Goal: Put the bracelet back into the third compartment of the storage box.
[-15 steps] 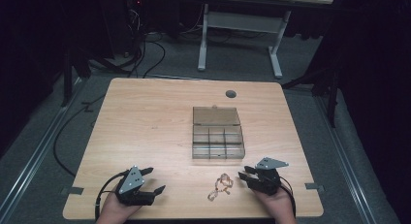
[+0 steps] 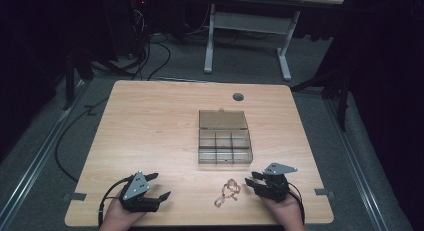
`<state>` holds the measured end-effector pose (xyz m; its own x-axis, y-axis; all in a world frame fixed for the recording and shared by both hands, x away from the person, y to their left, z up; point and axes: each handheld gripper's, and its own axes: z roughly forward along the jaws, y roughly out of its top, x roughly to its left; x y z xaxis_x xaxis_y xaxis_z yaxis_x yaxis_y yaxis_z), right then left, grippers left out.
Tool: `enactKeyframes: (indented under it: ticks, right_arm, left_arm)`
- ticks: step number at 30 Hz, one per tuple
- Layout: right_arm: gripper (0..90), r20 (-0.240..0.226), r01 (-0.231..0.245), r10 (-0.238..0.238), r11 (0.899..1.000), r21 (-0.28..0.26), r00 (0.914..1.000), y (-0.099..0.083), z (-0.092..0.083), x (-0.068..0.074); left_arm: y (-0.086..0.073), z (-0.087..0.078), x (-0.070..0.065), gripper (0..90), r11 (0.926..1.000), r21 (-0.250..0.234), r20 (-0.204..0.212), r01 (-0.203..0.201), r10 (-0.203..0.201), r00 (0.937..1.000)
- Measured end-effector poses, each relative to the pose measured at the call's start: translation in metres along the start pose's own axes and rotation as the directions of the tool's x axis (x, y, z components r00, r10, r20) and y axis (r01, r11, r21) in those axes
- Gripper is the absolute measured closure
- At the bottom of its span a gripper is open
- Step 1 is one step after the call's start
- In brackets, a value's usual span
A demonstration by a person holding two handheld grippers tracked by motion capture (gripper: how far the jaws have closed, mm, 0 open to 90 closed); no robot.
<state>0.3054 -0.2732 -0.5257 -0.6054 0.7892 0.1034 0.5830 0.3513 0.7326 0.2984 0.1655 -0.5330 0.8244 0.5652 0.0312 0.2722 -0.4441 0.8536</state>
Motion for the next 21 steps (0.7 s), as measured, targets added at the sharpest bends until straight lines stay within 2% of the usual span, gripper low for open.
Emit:
enactKeyframes:
  ticks: [4, 7, 10, 14, 16, 19, 21]
  right_arm:
    - [61.1, -0.054, 0.042, -0.042, 0.999, -0.012, 0.9976, 0.006, 0.001, 0.016]
    - [61.9, -0.107, 0.081, -0.081, 0.997, -0.006, 0.9910, 0.011, 0.005, 0.034]
    - [62.2, -0.151, 0.135, -0.133, 0.991, 0.006, 0.9795, 0.014, 0.011, 0.051]
    - [62.3, -0.212, 0.189, -0.182, 0.982, 0.012, 0.9602, 0.016, 0.019, 0.071]
    - [62.6, -0.237, 0.227, -0.218, 0.974, 0.012, 0.9468, 0.016, 0.023, 0.081]
    - [62.4, -0.266, 0.259, -0.243, 0.966, 0.025, 0.9327, 0.016, 0.028, 0.091]
    - [61.9, -0.258, 0.282, -0.264, 0.959, 0.036, 0.9293, 0.014, 0.032, 0.096]
  left_arm:
    - [0.000, 0.000, 0.000, 23.9, 1.0000, 0.001, 0.000, 0.001, -0.001, 1.0000]
    - [0.000, 0.000, 0.000, 23.9, 1.0000, 0.001, 0.000, 0.000, 0.000, 1.0000]
    - [0.000, 0.000, 0.000, 23.9, 1.0000, 0.001, 0.000, 0.000, 0.000, 1.0000]
    - [0.000, 0.000, 0.000, 23.9, 1.0000, 0.003, 0.001, 0.000, 0.000, 1.0000]
    - [0.000, 0.000, 0.000, 23.9, 1.0000, 0.004, 0.001, -0.001, 0.001, 1.0000]
    - [0.000, 0.000, 0.000, 23.9, 1.0000, 0.004, 0.000, -0.001, 0.001, 1.0000]
    - [0.000, 0.000, 0.000, 23.9, 1.0000, 0.004, 0.001, -0.001, 0.001, 1.0000]
